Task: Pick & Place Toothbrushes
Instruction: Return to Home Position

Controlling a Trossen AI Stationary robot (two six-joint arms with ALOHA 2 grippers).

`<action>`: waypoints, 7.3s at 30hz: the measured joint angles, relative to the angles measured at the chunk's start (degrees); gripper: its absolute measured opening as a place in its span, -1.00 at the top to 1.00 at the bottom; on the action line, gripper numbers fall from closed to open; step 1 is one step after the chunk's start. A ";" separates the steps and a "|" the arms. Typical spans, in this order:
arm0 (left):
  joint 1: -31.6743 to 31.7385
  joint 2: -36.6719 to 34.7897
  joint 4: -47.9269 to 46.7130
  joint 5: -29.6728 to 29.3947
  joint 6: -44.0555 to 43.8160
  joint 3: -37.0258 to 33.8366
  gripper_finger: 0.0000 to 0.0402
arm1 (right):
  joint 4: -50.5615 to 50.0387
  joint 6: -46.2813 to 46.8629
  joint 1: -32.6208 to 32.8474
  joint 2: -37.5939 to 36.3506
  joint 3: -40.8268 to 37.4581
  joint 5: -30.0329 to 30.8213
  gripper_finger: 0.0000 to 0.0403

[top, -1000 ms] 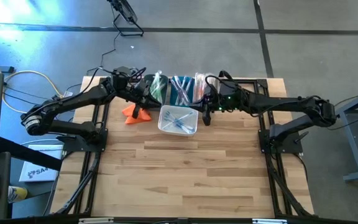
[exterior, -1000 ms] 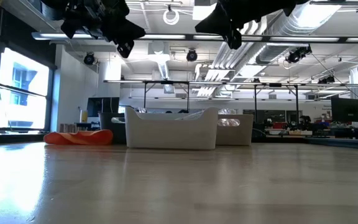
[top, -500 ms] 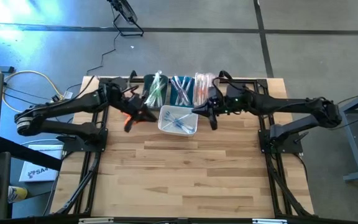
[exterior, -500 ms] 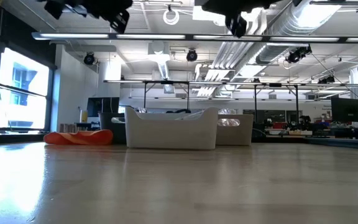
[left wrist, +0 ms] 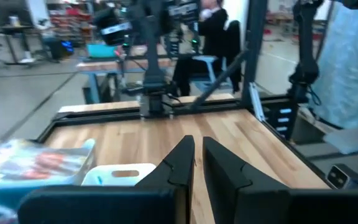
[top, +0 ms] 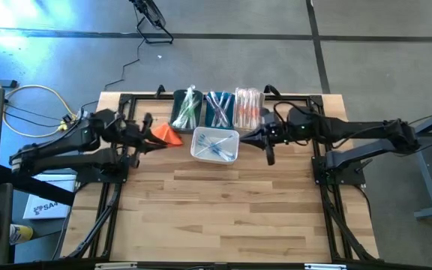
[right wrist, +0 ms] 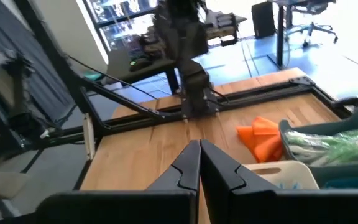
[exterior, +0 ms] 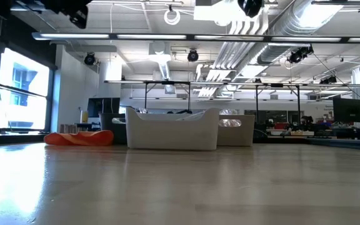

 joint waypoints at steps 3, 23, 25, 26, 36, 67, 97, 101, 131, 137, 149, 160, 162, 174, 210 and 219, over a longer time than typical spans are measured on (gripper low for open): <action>0.02 -6.16 -2.01 -1.60 -1.14 -2.09 0.85 | -1.17 -0.49 1.11 -1.92 0.00 0.37 0.99; 0.00 -27.94 -15.59 -11.00 -2.78 -5.88 0.85 | -5.51 -1.47 6.37 -10.27 -0.02 7.51 0.99; 0.02 -27.98 -16.09 -12.59 -3.14 -5.88 0.85 | -6.50 -1.47 6.37 -11.47 -0.02 8.13 0.99; 0.02 -27.98 -16.27 -13.09 -3.43 -5.88 0.85 | -7.17 -1.40 6.37 -12.16 -0.02 8.91 0.99; 0.02 -27.96 -17.06 -12.33 -4.20 -5.86 0.85 | -6.62 -1.54 6.37 -22.82 -7.05 15.16 0.99; 0.02 -27.96 -18.43 -11.89 -4.60 -5.81 0.85 | 3.07 -1.53 6.37 -63.56 -37.18 15.02 0.99; 0.02 -27.94 -5.48 -14.69 -3.75 -21.90 0.85 | 13.64 -7.99 6.35 -63.52 -56.13 13.68 0.99; 0.02 -27.96 -5.94 -14.69 -3.76 -23.05 0.85 | 10.51 -7.49 6.36 -63.51 -56.13 13.39 0.99; 0.02 -26.72 -3.85 -18.32 -2.69 -27.70 0.85 | 6.15 -11.67 6.35 -61.86 -56.22 17.43 0.99; 0.02 -26.72 -3.91 -18.32 -2.69 -27.74 0.85 | 6.06 -11.65 6.36 -61.85 -56.24 17.45 0.99; 0.02 -26.72 -3.96 -18.32 -2.69 -27.78 0.85 | 5.91 -11.61 6.37 -61.84 -56.28 17.45 0.99; 0.02 -26.72 -3.99 -18.32 -2.71 -27.81 0.85 | 5.91 -11.61 6.37 -61.84 -56.30 17.47 0.99; 0.02 -26.72 -4.00 -18.32 -2.71 -27.81 0.85 | 5.91 -11.61 6.36 -61.84 -56.30 17.47 0.99; 0.02 -26.72 -4.01 -18.32 -2.71 -27.83 0.85 | 5.90 -11.60 6.36 -61.84 -56.30 17.50 0.99; 0.02 -26.72 -4.04 -18.32 -2.71 -27.83 0.85 | 5.90 -11.59 6.36 -61.82 -56.30 17.50 0.99; 0.02 -26.72 -4.04 -18.32 -2.73 -27.83 0.85 | 5.90 -11.59 6.36 -61.84 -56.30 17.50 0.99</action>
